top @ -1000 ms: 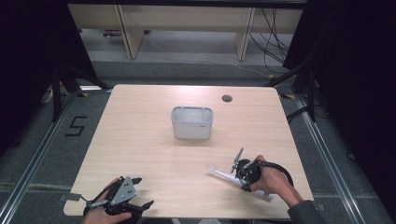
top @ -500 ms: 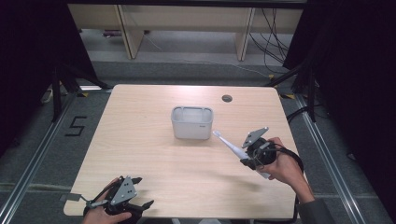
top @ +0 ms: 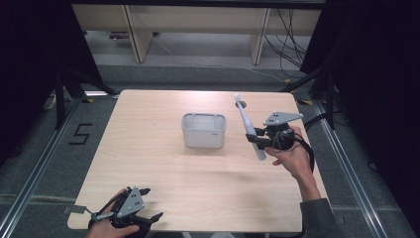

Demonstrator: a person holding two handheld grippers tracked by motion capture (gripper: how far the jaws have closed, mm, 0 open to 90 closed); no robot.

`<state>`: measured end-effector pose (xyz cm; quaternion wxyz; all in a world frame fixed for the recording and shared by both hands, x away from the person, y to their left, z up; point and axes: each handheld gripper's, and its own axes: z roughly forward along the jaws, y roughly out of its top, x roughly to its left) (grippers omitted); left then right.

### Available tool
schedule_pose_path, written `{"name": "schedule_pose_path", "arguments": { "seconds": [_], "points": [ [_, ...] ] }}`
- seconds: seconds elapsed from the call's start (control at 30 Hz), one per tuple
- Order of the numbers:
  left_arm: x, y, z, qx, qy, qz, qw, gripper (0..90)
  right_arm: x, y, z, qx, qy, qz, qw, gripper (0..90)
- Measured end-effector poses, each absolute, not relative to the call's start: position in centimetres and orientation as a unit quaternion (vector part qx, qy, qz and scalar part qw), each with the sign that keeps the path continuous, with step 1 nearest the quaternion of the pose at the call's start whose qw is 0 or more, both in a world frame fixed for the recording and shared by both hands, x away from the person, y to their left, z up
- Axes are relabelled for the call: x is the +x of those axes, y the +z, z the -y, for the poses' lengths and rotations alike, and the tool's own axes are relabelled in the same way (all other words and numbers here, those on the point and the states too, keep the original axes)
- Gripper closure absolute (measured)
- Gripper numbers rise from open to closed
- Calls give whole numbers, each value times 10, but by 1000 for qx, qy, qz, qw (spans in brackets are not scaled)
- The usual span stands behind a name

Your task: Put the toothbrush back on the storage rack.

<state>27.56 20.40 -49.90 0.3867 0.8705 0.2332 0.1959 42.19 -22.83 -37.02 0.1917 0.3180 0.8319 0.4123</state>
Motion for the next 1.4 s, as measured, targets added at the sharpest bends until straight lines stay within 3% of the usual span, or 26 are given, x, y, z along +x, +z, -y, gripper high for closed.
{"name": "schedule_pose_path", "arguments": {
  "seconds": [0.6,1.4],
  "points": [
    [275,-498,-204,870,188,-235,391,148,455,-368,199,343,516,-749,234,666],
    [274,-499,-203,861,187,-246,405,147,492,-360,145,347,559,-722,216,666]
  ]
}}
